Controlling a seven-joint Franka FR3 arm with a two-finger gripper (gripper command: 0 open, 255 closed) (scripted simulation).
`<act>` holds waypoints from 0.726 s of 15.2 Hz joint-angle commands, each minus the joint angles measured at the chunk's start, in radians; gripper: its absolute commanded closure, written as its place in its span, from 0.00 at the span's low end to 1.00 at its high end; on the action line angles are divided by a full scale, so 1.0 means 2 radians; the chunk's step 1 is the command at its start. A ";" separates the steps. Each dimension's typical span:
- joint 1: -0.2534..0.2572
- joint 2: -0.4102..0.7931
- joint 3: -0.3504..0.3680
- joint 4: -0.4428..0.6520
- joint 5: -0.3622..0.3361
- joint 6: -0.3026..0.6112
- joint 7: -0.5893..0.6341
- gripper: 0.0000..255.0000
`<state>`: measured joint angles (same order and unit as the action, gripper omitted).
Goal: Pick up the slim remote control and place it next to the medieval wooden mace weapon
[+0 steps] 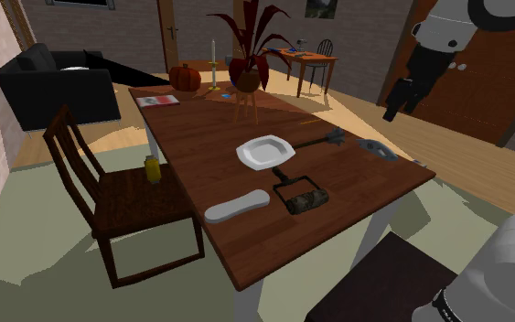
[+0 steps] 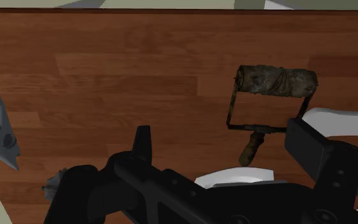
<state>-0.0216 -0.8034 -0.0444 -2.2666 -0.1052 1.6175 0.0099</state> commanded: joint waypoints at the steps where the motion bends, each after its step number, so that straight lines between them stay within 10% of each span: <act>1: 0.000 0.000 0.000 0.000 0.000 0.000 0.000 0.00; 11: 0.068 0.152 -0.018 0.025 0.006 0.113 -0.133 0.00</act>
<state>0.0984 -0.5332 -0.0831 -2.2259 -0.0977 1.8220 -0.2338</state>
